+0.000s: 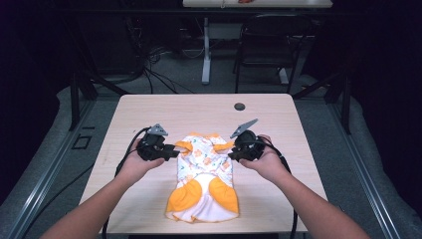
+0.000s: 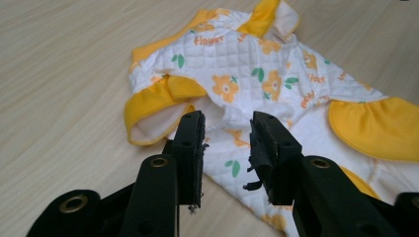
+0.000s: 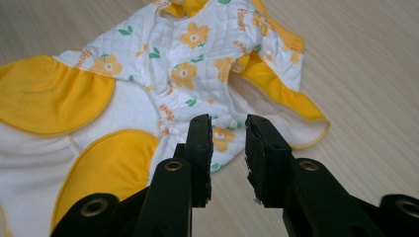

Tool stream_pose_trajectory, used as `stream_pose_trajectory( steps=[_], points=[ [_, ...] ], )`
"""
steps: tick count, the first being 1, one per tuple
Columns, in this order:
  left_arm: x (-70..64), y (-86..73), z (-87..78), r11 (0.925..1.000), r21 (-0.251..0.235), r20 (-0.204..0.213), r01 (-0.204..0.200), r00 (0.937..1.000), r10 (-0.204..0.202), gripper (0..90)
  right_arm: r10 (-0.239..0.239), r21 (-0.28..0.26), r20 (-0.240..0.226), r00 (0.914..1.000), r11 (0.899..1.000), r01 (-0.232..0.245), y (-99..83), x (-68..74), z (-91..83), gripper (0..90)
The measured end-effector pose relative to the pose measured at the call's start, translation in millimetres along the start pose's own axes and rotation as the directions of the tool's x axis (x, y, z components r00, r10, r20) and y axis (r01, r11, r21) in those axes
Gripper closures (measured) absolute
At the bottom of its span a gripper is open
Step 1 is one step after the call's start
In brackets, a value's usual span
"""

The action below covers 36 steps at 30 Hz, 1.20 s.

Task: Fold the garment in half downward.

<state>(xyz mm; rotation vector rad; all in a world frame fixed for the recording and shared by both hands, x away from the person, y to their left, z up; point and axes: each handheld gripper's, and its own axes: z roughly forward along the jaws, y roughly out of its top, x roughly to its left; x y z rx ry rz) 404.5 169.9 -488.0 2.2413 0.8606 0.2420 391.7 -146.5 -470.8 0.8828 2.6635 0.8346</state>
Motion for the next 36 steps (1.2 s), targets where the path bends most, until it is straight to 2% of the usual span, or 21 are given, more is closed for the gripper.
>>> stream_pose_trajectory(
  steps=[6,13,21,28,32,35,36],
  points=[
    [8.7,13.5,10.0,0.9997,0.021,-0.032,-0.009,0.9994,0.009,66.2,-0.011,0.021,0.001,0.9999,1.000,0.011,14.5,-10.3,7.8,73.1],
    [13.7,27.1,25.0,0.9985,0.049,-0.043,-0.023,0.9988,0.025,67.9,-0.042,0.057,0.017,0.9990,0.998,0.041,29.2,-22.5,23.3,73.7],
    [23.0,38.5,48.4,0.9951,0.087,-0.061,-0.047,0.9968,0.052,68.5,-0.069,0.074,0.011,0.9976,0.995,0.068,47.9,-26.8,45.2,73.9],
    [34.6,38.7,66.5,0.9916,0.125,-0.059,-0.034,0.9974,0.042,69.1,-0.070,0.092,0.021,0.9973,0.993,0.068,55.3,-31.5,65.8,73.5],
    [43.3,37.0,74.1,0.9910,0.133,-0.070,-0.013,0.9973,0.023,68.4,-0.072,0.118,0.034,0.9968,0.991,0.067,58.9,-36.3,72.7,73.0],
    [47.8,36.2,78.7,0.9902,0.140,-0.099,0.009,0.9950,0.005,67.9,-0.058,0.110,0.035,0.9977,0.992,0.054,60.2,-41.0,78.4,72.8],
    [49.1,36.3,80.0,0.9893,0.145,-0.096,0.015,0.9954,-0.001,67.8,-0.057,0.113,0.040,0.9976,0.992,0.052,60.3,-42.2,80.7,72.7]
  ],
)
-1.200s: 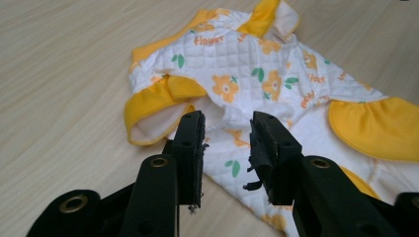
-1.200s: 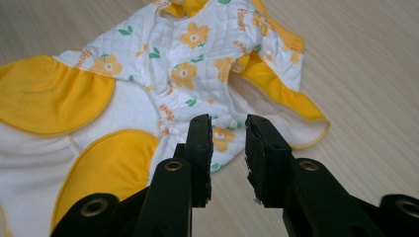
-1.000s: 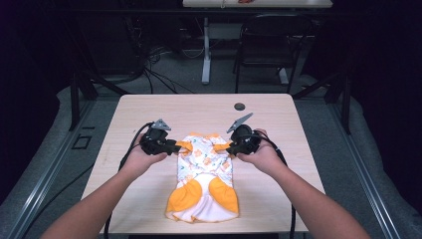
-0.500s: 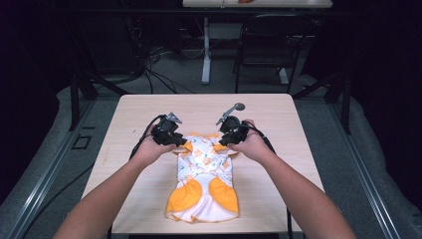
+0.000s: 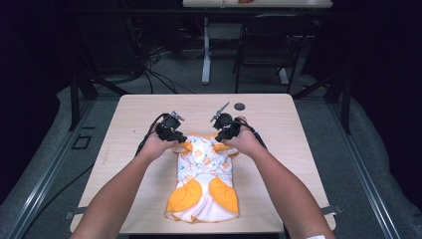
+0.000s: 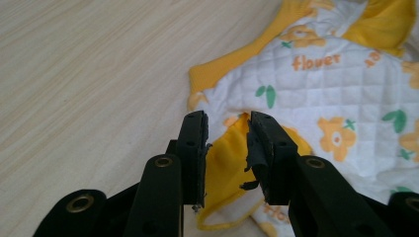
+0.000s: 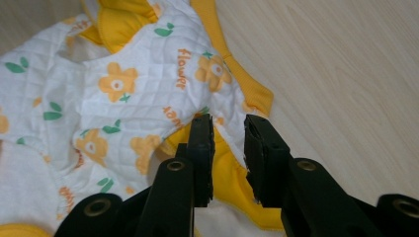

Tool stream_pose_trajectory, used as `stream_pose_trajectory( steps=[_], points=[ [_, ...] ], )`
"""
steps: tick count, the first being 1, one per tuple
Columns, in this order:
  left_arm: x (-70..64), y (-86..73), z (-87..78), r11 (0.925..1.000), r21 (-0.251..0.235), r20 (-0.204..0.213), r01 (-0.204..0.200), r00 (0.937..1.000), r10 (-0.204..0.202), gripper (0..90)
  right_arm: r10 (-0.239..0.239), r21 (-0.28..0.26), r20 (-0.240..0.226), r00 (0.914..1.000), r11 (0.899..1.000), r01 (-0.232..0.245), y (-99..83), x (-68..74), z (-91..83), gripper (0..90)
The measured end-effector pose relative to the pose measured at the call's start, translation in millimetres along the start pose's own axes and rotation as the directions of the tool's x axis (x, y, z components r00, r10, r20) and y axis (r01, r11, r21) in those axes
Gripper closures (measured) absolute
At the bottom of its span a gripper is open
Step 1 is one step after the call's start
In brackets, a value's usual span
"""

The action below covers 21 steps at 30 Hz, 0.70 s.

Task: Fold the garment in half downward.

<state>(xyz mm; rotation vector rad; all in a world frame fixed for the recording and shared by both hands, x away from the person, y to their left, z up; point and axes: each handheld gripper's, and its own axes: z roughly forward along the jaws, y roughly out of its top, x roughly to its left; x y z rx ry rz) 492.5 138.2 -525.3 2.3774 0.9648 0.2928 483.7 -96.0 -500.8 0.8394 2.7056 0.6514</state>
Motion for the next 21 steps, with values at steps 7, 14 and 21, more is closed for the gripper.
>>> stream_pose_trajectory(
  steps=[7,14,21],
  points=[
    [2.1,3.2,9.3,0.9999,-0.008,-0.003,0.011,0.9999,-0.011,66.7,0.006,0.019,0.020,0.9998,1.000,-0.006,-1.2,-7.1,15.7,70.6],
    [4.3,1.9,23.0,0.9999,-0.004,-0.022,0.013,0.9997,-0.013,64.9,0.002,0.036,0.039,0.9992,0.999,-0.003,-2.0,-9.7,25.2,70.1],
    [6.1,2.3,25.4,0.9991,-0.029,-0.054,0.033,0.9979,-0.034,63.0,0.019,0.034,0.067,0.9976,0.999,-0.021,-0.6,-9.9,33.0,70.2]
  ],
)
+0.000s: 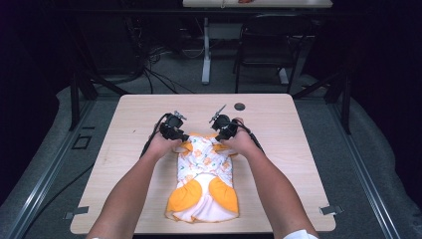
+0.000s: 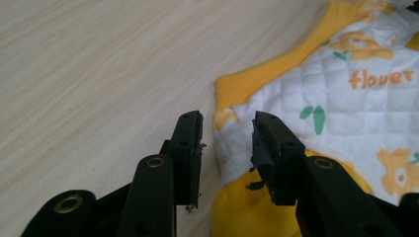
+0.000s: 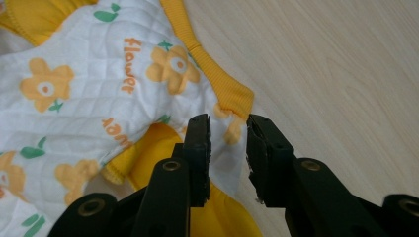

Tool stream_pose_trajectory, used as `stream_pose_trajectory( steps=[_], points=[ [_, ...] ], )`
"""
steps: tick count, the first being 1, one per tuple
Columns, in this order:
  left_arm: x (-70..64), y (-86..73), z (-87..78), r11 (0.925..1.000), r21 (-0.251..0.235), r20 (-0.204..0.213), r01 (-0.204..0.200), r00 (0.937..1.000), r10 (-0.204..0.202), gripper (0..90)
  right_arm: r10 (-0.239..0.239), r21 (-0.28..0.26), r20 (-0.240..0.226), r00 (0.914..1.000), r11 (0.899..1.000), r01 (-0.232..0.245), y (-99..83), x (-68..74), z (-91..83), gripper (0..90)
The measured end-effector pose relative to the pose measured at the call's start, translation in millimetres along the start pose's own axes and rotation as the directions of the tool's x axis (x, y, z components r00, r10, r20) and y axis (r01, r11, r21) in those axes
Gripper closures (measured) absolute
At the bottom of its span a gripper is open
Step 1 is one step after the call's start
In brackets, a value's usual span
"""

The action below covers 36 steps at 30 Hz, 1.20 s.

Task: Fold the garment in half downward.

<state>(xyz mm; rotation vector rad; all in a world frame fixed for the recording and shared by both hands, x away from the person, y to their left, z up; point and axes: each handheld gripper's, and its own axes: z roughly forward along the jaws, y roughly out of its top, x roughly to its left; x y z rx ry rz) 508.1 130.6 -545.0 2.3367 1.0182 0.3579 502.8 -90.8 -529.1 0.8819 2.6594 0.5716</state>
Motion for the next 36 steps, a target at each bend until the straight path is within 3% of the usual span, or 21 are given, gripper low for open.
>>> stream_pose_trajectory(
  steps=[8,12,19,22,27,32,36],
  points=[
    [-6.4,-1.1,7.5,0.9999,0.014,0.001,-0.010,1.0000,0.010,61.2,0.033,0.008,-0.009,0.9994,0.999,-0.033,-1.2,-1.9,12.9,67.3],
    [-6.0,-3.5,11.5,0.9999,0.014,0.003,-0.010,0.9999,0.010,60.6,0.011,0.033,-0.004,0.9999,0.999,-0.011,-0.6,0.5,16.3,66.7],
    [-6.2,-4.9,15.5,0.9990,0.019,0.001,-0.039,0.9992,0.039,60.5,0.014,0.043,-0.006,0.9999,0.999,-0.014,-3.0,0.4,21.9,66.2],
    [-5.5,-5.0,15.9,0.9987,0.018,0.010,-0.048,0.9988,0.048,61.4,0.044,0.031,-0.029,0.9986,0.999,-0.043,-4.2,-1.8,23.8,66.5],
    [-3.3,-3.5,16.4,0.9992,0.036,0.035,-0.020,0.9992,0.018,64.9,0.082,0.053,-0.071,0.9940,0.996,-0.079,-4.0,-6.5,24.4,71.6],
    [2.7,-5.1,18.1,0.9987,0.033,0.070,0.039,0.9967,-0.041,66.3,0.124,0.037,-0.121,0.9848,0.992,-0.121,-7.1,-12.3,25.6,72.5],
    [1.8,-4.8,18.6,0.9992,0.031,0.063,0.027,0.9976,-0.028,66.8,0.121,0.045,-0.121,0.9853,0.992,-0.116,-6.1,-13.7,25.6,70.3]
  ],
)
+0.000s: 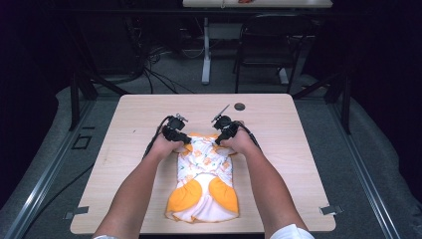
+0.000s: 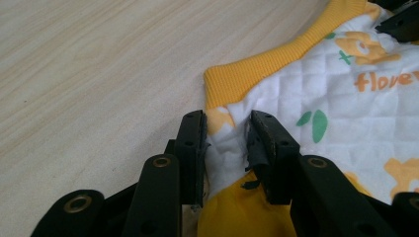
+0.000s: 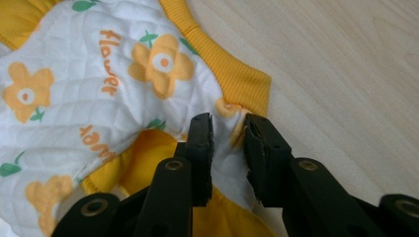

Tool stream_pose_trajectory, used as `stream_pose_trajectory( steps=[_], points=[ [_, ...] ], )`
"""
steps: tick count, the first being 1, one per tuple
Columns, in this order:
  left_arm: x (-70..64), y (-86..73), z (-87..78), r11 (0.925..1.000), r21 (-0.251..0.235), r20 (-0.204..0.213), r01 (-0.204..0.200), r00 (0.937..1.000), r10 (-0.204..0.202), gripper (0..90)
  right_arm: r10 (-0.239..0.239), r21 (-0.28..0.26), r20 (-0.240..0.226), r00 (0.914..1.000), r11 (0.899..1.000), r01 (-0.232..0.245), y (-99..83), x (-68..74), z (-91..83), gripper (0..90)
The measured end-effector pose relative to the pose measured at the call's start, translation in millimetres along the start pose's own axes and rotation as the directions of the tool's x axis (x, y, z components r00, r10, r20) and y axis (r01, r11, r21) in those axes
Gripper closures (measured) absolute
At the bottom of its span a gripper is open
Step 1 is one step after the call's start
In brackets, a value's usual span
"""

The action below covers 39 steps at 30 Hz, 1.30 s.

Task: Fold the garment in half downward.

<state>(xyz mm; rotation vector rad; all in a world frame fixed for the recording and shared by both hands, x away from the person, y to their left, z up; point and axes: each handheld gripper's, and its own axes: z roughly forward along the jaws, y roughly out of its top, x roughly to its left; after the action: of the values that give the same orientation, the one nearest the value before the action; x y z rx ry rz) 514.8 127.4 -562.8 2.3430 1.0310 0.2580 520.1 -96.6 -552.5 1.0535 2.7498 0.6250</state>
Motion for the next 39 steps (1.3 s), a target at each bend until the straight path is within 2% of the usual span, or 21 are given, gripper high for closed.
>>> stream_pose_trajectory(
  steps=[4,5,6,8,12,13,18,23,24,25,26,27,28,31,33,35,39],
  points=[
    [0.0,-1.3,0.1,0.9999,-0.011,-0.003,0.000,1.0000,0.000,66.5,-0.015,-0.004,0.030,0.9994,1.000,0.016,0.6,0.4,0.4,62.8],
    [0.2,-1.8,-0.1,0.9999,-0.013,0.001,0.002,1.0000,-0.002,66.5,-0.017,0.003,0.047,0.9987,1.000,0.017,0.4,-0.9,0.1,52.0],
    [0.1,-2.3,-0.1,0.9999,-0.016,0.001,0.003,1.0000,-0.003,66.5,-0.009,-0.002,0.065,0.9979,1.000,0.009,-0.6,-3.3,0.5,48.9],
    [-0.2,-2.8,-0.1,0.9998,-0.019,-0.001,0.003,1.0000,-0.003,66.5,0.048,-0.019,0.008,0.9988,0.999,-0.048,-3.1,-8.2,1.3,53.5],
    [-0.2,-3.4,0.1,0.9996,-0.026,0.001,0.006,1.0000,-0.006,66.9,0.059,-0.038,-0.019,0.9981,0.997,-0.060,-3.4,-8.9,1.7,65.9],
    [-0.2,-3.3,0.1,0.9997,-0.025,0.005,0.005,1.0000,-0.005,67.1,0.047,-0.021,-0.012,0.9988,0.999,-0.047,-2.3,-8.2,0.9,66.9],
    [-1.2,-2.6,-0.4,0.9998,-0.017,0.021,-0.011,0.9997,0.011,75.5,0.049,-0.011,-0.017,0.9987,0.999,-0.049,-1.8,-4.6,0.4,77.6],
    [-4.9,0.3,-0.1,0.9993,0.000,0.011,-0.038,0.9992,0.038,82.8,-0.028,0.013,0.026,0.9993,1.000,0.028,0.2,2.7,-1.4,83.3],
    [-4.9,0.3,-0.1,0.9993,0.000,0.011,-0.038,0.9992,0.038,83.6,-0.028,0.013,0.026,0.9993,1.000,0.028,0.2,2.7,-1.4,83.3],
    [-7.3,2.1,-0.6,0.9982,0.015,-0.008,-0.057,0.9983,0.057,84.5,-0.072,0.024,0.051,0.9961,0.997,0.071,0.5,6.3,-2.5,83.8],
    [-9.1,3.1,-0.7,0.9976,0.020,-0.024,-0.066,0.9975,0.066,85.7,-0.085,0.019,0.062,0.9944,0.996,0.084,0.1,9.0,-2.1,83.9],
    [-9.1,3.1,-0.7,0.9976,0.020,-0.024,-0.066,0.9975,0.066,86.5,-0.118,0.033,0.079,0.9899,0.993,0.116,0.5,10.9,-3.5,84.1],
    [-11.9,4.7,-1.5,0.9946,0.036,-0.035,-0.097,0.9945,0.099,86.9,-0.140,0.035,0.091,0.9859,0.990,0.138,0.5,13.2,-4.0,84.2],
    [-15.0,6.4,-3.2,0.9900,0.054,-0.051,-0.131,0.9897,0.133,87.6,-0.199,0.042,0.122,0.9724,0.980,0.195,0.4,18.2,-6.3,84.6],
    [-16.3,6.4,-4.6,0.9876,0.057,-0.050,-0.146,0.9876,0.149,87.9,-0.221,0.037,0.127,0.9668,0.975,0.218,-0.4,20.7,-7.4,84.8],
    [-18.0,6.9,-7.8,0.9836,0.059,-0.059,-0.171,0.9830,0.174,88.0,-0.252,0.047,0.133,0.9586,0.968,0.248,-1.2,22.4,-9.7,84.9],
    [-20.9,7.8,-15.6,0.9760,0.051,-0.078,-0.212,0.9734,0.215,88.2,-0.281,0.037,0.143,0.9490,0.960,0.278,-2.5,25.0,-15.7,85.2]
  ],
)
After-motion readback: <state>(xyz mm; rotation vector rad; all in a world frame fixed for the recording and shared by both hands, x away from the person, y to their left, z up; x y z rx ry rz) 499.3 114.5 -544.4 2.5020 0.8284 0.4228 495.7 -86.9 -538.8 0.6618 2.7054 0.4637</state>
